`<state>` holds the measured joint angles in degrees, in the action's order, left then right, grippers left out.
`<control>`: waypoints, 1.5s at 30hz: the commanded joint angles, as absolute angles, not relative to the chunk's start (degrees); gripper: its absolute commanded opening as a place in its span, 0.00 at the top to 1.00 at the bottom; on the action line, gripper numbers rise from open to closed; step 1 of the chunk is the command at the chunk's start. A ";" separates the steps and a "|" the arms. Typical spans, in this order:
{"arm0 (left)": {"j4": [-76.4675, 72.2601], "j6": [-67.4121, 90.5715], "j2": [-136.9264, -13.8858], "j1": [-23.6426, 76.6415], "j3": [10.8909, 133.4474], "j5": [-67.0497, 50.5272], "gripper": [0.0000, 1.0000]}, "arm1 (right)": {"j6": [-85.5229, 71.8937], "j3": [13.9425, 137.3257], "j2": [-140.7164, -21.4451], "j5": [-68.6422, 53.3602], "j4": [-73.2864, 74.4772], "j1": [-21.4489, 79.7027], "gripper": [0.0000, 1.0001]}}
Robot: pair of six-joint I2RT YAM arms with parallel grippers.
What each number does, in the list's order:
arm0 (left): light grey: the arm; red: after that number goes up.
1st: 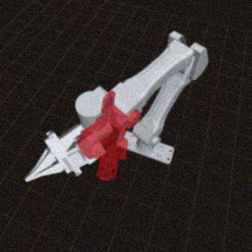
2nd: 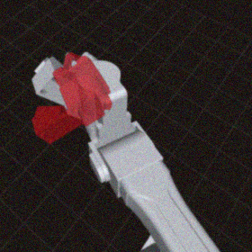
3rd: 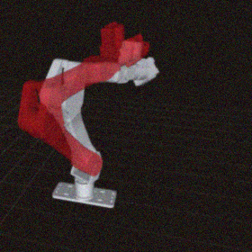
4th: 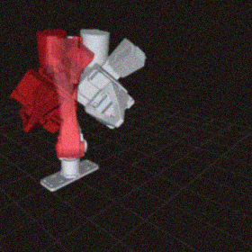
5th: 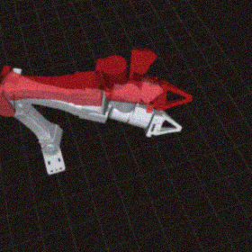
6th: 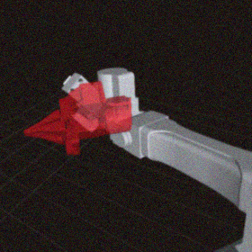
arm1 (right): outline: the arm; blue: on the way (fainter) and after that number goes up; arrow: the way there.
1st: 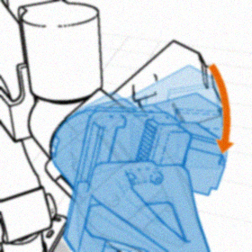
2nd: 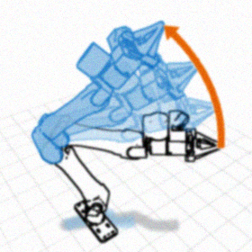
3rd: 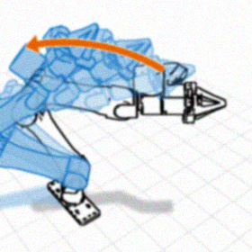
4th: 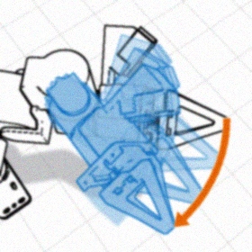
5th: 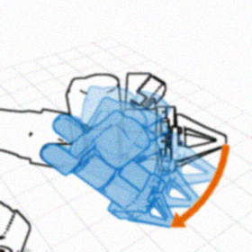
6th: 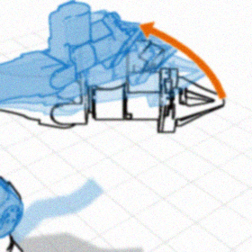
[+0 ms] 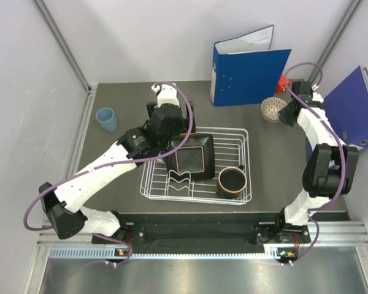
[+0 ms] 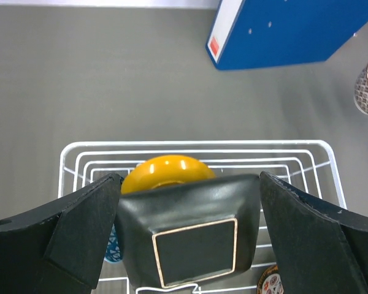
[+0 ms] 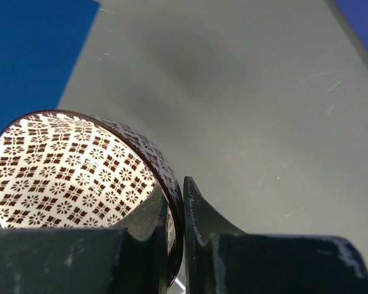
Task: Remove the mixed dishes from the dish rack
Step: Place the bowl at the center of the board.
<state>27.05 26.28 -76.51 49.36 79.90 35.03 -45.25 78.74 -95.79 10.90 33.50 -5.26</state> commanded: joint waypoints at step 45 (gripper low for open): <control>28.83 28.57 -76.38 48.96 73.74 33.31 0.01 | -46.49 79.37 -98.73 5.82 24.26 -8.44 0.47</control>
